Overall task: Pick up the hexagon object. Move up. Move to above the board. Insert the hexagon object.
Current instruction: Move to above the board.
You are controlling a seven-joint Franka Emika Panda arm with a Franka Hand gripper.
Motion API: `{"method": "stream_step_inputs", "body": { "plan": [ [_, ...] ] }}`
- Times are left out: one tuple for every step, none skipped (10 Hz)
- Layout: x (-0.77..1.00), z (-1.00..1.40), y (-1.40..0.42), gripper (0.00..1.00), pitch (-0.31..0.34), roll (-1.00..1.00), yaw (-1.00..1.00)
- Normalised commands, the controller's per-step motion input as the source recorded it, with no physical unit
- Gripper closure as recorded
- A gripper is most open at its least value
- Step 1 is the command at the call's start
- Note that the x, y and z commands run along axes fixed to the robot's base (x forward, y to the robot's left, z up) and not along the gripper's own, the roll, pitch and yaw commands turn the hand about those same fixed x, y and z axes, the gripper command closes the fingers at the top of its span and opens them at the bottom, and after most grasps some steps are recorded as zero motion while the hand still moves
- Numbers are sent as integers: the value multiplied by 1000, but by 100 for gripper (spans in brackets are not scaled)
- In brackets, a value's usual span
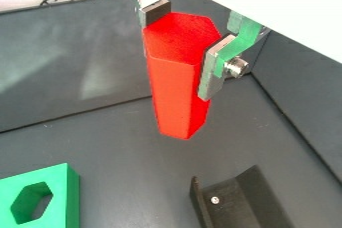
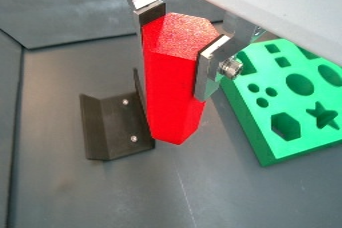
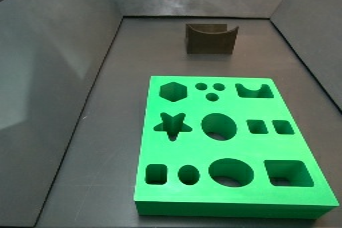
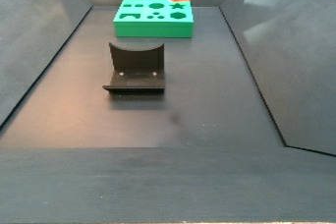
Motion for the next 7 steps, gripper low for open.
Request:
{"method": "stream_step_inputs", "body": {
  "plan": [
    [76, 670, 61, 100, 73, -89, -31],
    [39, 502, 37, 100, 70, -90, -31],
    [21, 340, 30, 100, 63, -91, -30],
    [-191, 207, -1000, 100, -37, 79, -1000],
    [-187, 176, -1000, 100, -40, 80, -1000],
    [-202, 188, -1000, 100, -55, 108, -1000],
    [-208, 187, -1000, 100, -52, 75, -1000]
  ]
}}
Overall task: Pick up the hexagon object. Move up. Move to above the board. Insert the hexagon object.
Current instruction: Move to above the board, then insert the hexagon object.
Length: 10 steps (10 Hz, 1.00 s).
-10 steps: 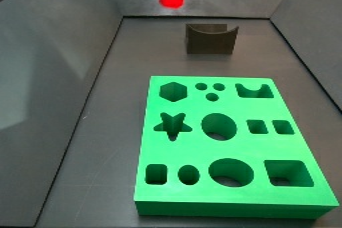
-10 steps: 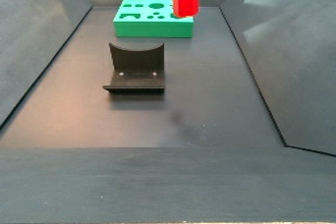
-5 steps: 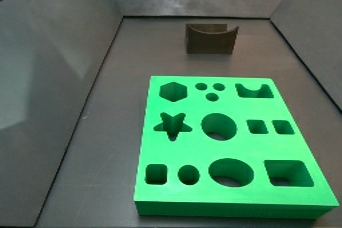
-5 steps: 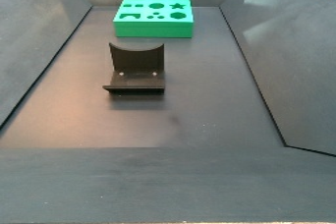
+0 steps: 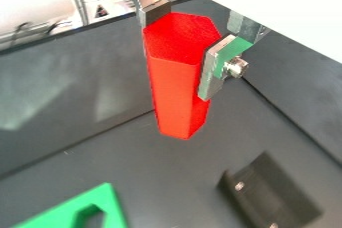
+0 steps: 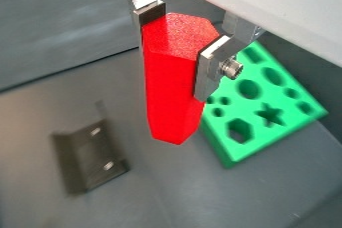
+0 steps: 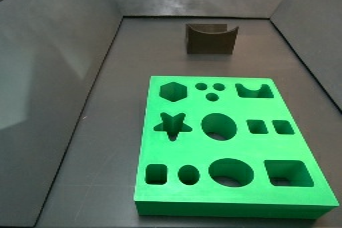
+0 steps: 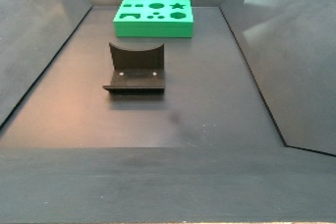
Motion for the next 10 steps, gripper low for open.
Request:
{"method": "stream_step_inputs", "body": {
  "plan": [
    [-204, 185, -1000, 100, -44, 65, -1000],
    [-204, 186, -1000, 100, -35, 58, -1000],
    [-208, 197, -1000, 100, -5, 25, -640],
    [-198, 215, -1000, 100, 22, -5, -294],
    [-120, 167, -715, 100, 42, -24, -135],
    [-60, 114, -437, 100, 63, -28, -44],
    [-30, 78, -264, 100, 71, -18, -26],
    [0, 0, 0, 100, 0, -10, 0],
    [0, -9, 11, 100, 0, -34, 0],
    [86, -214, 123, 100, 0, -144, -26]
  ]
}}
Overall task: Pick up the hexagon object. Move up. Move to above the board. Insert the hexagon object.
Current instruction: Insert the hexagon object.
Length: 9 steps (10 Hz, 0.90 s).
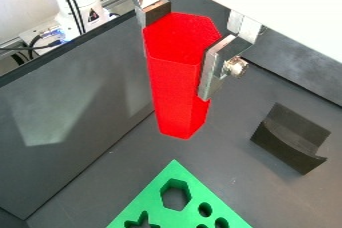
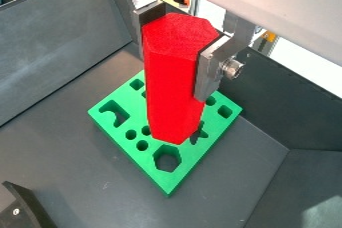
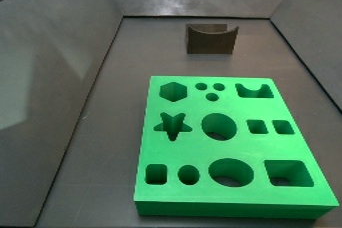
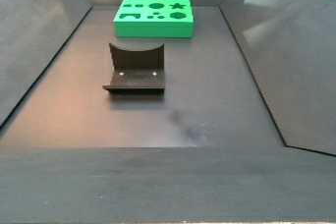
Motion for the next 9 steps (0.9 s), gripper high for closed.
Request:
{"method": "stream_step_inputs", "body": {
  "plan": [
    [86, -354, 157, 100, 0, -189, 0],
    [123, -437, 160, 100, 0, -234, 0],
    [160, -457, 169, 100, 0, -277, 34],
    [166, -477, 151, 100, 0, -320, 49],
    [154, -497, 137, 100, 0, -323, 51],
    [54, -531, 91, 100, -20, -307, 9],
    [0, -509, 26, 100, -56, -309, 29],
    [0, -480, 0, 100, -81, -270, 71],
    [0, -469, 0, 100, -117, -244, 37]
  ]
}}
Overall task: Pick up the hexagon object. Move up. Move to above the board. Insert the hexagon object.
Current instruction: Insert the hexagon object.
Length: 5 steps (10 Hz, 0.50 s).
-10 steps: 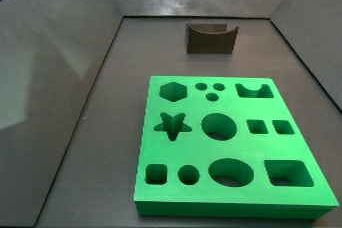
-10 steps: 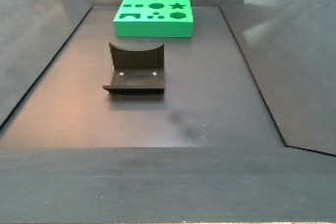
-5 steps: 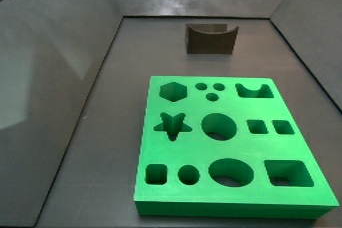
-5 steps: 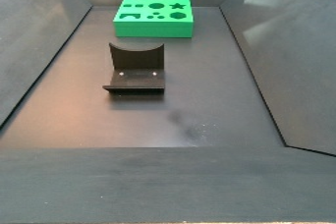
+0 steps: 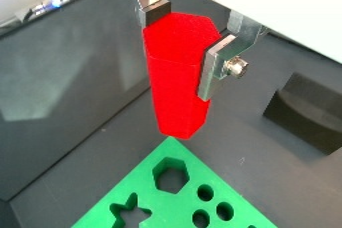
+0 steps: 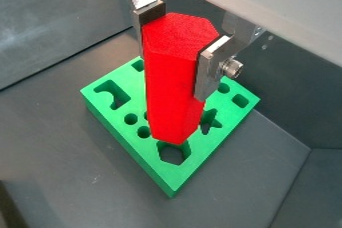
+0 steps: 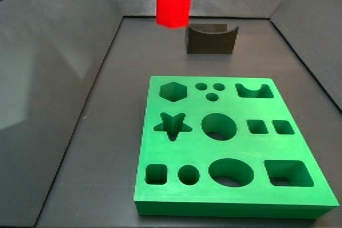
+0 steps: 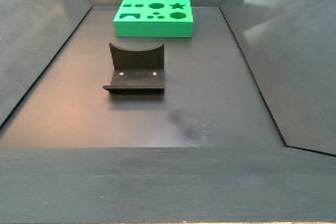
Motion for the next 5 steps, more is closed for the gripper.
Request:
{"method": "stream_step_inputs", "body": {
  "plan": [
    [0, -454, -51, 100, -130, -207, 6],
    [-49, -169, -86, 100, -100, -10, 43],
    [-14, -89, -106, 100, -84, 0, 74],
    [0, -371, -220, 100, -107, 43, 143],
    [0, -483, -249, 100, -137, 30, 171]
  ]
}}
